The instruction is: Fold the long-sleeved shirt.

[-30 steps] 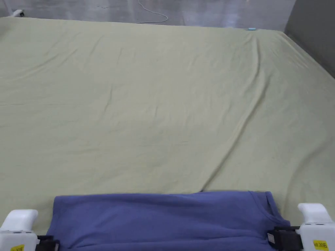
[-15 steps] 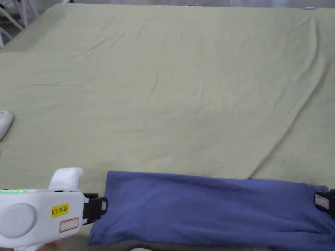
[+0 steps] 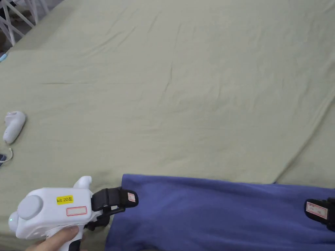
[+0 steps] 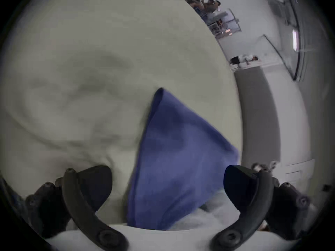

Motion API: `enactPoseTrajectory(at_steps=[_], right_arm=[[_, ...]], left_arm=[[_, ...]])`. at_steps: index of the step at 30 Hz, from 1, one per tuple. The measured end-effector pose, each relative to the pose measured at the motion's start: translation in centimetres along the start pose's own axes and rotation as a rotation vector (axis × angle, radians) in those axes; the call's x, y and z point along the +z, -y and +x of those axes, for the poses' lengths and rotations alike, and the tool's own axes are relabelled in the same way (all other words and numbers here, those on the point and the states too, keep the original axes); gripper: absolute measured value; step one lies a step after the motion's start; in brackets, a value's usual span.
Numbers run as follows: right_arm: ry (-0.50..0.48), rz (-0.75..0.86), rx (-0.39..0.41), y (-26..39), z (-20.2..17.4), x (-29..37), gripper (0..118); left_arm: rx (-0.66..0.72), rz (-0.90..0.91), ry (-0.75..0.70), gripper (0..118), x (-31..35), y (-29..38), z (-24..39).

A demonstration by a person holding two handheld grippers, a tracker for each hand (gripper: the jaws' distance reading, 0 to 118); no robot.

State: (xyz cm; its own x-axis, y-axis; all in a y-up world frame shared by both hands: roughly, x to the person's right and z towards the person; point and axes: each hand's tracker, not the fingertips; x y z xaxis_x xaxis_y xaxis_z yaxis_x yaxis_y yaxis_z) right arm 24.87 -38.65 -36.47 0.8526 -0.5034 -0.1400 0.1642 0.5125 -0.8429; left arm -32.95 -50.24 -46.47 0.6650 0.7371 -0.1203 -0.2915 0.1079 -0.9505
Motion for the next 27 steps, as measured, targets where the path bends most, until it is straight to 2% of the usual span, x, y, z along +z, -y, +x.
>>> enactPoseTrajectory(at_steps=[3,7,11,16,17,18,19,20,21,23,27], right_arm=[[-0.069,0.003,-0.019,0.1,0.4,-0.7,4],[-0.111,0.011,-0.014,-0.2,0.1,-1.6,4],[-0.168,0.03,-0.004,-0.8,-0.8,-2.3,4],[-0.168,0.018,0.042,-1.2,-2.2,-3.0,4],[-0.159,0.013,0.05,-1.2,-2.3,-3.0,4],[-0.152,0.012,0.053,-1.1,-2.4,-3.0,4],[-0.149,0.012,0.053,-1.0,-2.4,-2.9,4],[-0.143,0.013,0.049,-0.9,-2.3,-2.8,4],[-0.141,0.016,0.041,-0.9,-2.2,-2.7,4],[-0.144,0.022,0.01,-0.6,-1.9,-2.5,4],[-0.139,0.033,-0.009,-0.6,-2.1,-1.9,4]], left_arm=[[0.098,-0.017,0.174,118,-1.3,-0.4,-1.0],[0.093,-0.014,0.208,118,-3.7,-0.2,0.6],[0.129,-0.065,0.335,118,-6.7,-0.6,1.6],[0.069,-0.133,0.351,118,-10.4,-1.2,3.3],[0.075,-0.137,0.345,103,-10.5,-1.5,3.5],[0.086,-0.145,0.351,20,-10.3,-1.7,3.4],[0.103,-0.14,0.347,20,-10.0,-1.8,3.1],[0.13,-0.116,0.322,0,-9.8,-1.2,3.0],[0.124,-0.115,0.264,0,-9.5,-1.0,2.3],[0.176,-0.136,0.292,0,-8.7,-1.1,1.1],[0.225,-0.041,0.38,0,-4.4,-2.2,-0.1]])
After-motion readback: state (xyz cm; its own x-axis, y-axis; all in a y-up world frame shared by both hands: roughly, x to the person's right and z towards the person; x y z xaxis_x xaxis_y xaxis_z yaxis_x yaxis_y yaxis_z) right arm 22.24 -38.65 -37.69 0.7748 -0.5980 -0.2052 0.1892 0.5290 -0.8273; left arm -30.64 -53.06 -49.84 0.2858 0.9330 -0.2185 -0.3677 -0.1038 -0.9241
